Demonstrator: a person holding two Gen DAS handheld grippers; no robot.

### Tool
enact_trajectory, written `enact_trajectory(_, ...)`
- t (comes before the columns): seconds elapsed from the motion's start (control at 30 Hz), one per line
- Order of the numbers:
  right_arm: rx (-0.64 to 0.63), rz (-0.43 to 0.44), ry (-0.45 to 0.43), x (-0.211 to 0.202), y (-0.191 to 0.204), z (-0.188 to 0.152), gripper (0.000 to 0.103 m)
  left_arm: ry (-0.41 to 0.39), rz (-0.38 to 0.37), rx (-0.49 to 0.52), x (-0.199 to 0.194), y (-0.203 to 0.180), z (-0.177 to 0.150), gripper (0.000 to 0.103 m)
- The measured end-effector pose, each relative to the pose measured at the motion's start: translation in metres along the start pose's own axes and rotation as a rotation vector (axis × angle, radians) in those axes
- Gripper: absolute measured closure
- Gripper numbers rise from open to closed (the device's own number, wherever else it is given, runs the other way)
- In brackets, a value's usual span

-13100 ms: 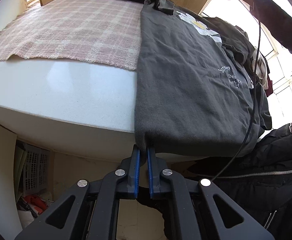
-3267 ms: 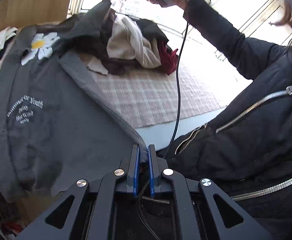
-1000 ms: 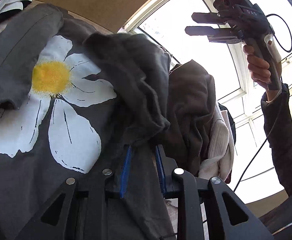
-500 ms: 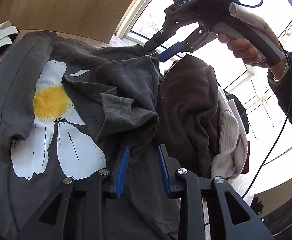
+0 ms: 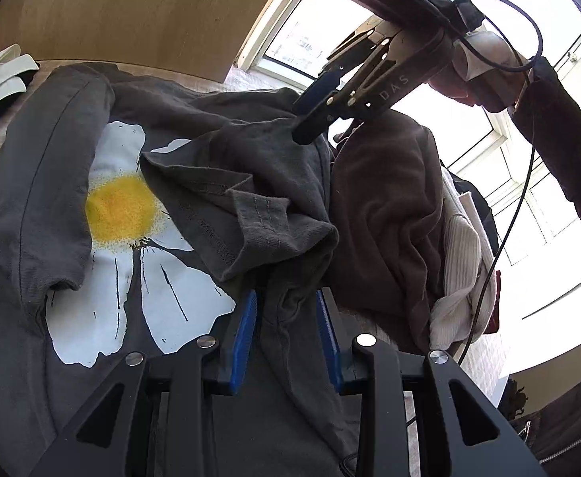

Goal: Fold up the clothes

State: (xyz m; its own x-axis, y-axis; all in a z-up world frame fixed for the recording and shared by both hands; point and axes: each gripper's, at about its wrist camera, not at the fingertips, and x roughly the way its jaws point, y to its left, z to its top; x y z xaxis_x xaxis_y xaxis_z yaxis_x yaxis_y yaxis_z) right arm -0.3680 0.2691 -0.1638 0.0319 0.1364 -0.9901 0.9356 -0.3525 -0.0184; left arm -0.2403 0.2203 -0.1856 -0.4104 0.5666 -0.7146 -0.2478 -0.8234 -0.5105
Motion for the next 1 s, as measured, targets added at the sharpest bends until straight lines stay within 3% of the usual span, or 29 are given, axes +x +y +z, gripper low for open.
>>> enact_trajectory(0.17, -0.044, -0.021, 0.017, 0.012, -0.004, -0.016, 0.061, 0.013, 0.052, 0.008, 0.007, 0.005, 0.005, 0.071)
enact_trajectory(0.2, -0.058, -0.018, 0.014, 0.012, -0.004, -0.020, 0.071, 0.016, 0.066, 0.018, 0.009, 0.005, 0.006, 0.070)
enact_trajectory(0.23, -0.067, -0.014, 0.008, 0.011, -0.004, -0.025, 0.090, 0.019, 0.084, 0.031, 0.010, 0.004, 0.008, 0.070)
enact_trajectory(0.27, -0.069, -0.010, 0.000, 0.008, -0.005, -0.030, 0.092, 0.020, 0.095, 0.043, 0.011, 0.004, 0.010, 0.070)
enact_trajectory(0.37, -0.063, -0.008, -0.035, -0.002, -0.009, -0.044, 0.092, 0.026, 0.128, 0.080, 0.014, 0.003, 0.017, 0.064)
enact_trajectory(0.5, -0.037, -0.021, -0.096, -0.016, -0.019, -0.059, 0.093, 0.003, 0.073, 0.079, 0.018, 0.003, 0.025, 0.064)
enact_trajectory(0.53, -0.030, -0.024, -0.111, -0.020, -0.021, -0.063, 0.093, -0.004, 0.052, 0.075, 0.018, 0.002, 0.028, 0.068)
enact_trajectory(0.6, -0.007, -0.036, -0.139, -0.026, -0.028, -0.067, 0.093, -0.006, -0.004, 0.060, 0.021, 0.003, 0.034, 0.086)
enact_trajectory(0.73, 0.027, -0.067, -0.172, -0.033, -0.041, -0.075, 0.093, 0.013, 0.088, -0.023, 0.014, 0.019, 0.029, 0.091)
enact_trajectory(0.8, 0.052, -0.066, -0.174, -0.033, -0.045, -0.077, 0.093, 0.025, 0.064, -0.093, 0.007, 0.025, 0.015, 0.089)
enact_trajectory(0.87, 0.090, -0.057, -0.165, -0.028, -0.053, -0.077, 0.093, 0.032, 0.019, -0.138, 0.000, 0.021, -0.002, 0.073)
enact_trajectory(1.0, 0.083, -0.092, -0.128, -0.017, -0.038, -0.071, 0.093, 0.033, 0.012, -0.074, -0.001, -0.014, -0.014, 0.070)
